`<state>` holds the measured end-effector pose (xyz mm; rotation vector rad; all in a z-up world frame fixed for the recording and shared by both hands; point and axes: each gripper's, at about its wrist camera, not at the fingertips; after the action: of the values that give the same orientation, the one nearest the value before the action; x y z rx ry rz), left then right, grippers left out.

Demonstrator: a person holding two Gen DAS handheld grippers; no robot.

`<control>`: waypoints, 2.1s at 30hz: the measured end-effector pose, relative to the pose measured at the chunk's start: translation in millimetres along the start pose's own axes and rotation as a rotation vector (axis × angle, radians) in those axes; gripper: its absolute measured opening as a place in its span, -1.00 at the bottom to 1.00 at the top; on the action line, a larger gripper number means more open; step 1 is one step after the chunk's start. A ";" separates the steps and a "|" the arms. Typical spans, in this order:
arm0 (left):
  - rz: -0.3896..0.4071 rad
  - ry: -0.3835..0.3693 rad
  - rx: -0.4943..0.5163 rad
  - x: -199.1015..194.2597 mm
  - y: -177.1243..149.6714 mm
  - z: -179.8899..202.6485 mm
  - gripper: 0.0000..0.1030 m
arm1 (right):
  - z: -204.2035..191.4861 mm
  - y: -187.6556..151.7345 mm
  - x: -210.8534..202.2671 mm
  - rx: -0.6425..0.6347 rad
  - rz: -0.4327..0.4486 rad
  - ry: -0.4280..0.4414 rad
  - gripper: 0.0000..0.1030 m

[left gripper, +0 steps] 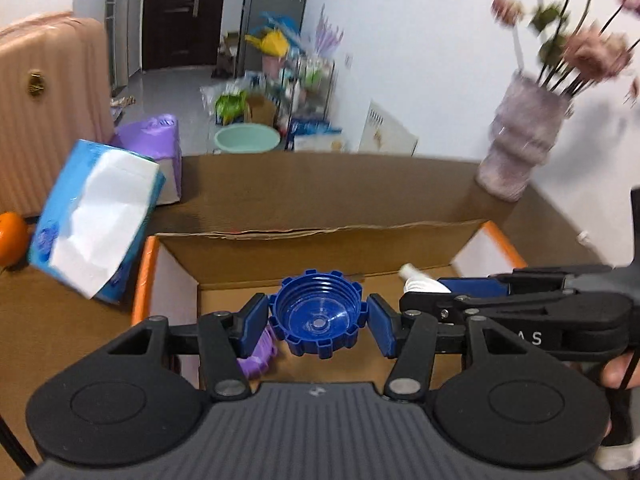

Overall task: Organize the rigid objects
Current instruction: 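Carry the blue cap and white cap over the box with both grippers, then open both grippers to drop the blue cap and white cap into the box, then withdraw both open grippers from the box back toward the table items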

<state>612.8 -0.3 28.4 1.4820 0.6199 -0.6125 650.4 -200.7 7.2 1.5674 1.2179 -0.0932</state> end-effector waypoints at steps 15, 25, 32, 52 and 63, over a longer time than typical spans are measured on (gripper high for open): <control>-0.193 -0.019 0.038 81.0 5.8 -3.6 0.11 | 20.3 14.9 77.2 -0.074 -0.198 -0.182 -0.22; -0.152 -0.029 0.033 46.9 13.9 -13.4 0.42 | 16.9 24.5 56.0 -0.044 -0.171 -0.159 -0.20; -0.085 -0.039 0.009 -13.7 9.9 -27.2 0.44 | -12.0 32.1 0.2 -0.075 -0.092 -0.157 -0.13; 0.381 0.088 -0.043 -229.5 -111.4 -62.0 0.68 | -132.0 -55.5 -160.3 -0.174 0.249 -0.186 0.14; 0.572 0.136 -0.057 -307.0 -241.7 -54.4 0.89 | -172.5 -172.9 -210.4 -0.146 0.425 -0.221 0.35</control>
<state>224.7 52.4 75.8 1.5626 0.2865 -0.0514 339.1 -224.4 87.5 1.6064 0.6883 0.0943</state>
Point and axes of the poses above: each gripper's, at about its wrist camera, not at the fingertips, and x roughly the way its jaws point, z to its right, y to its top, and after that the axes turned 11 degrees about y, right-handed
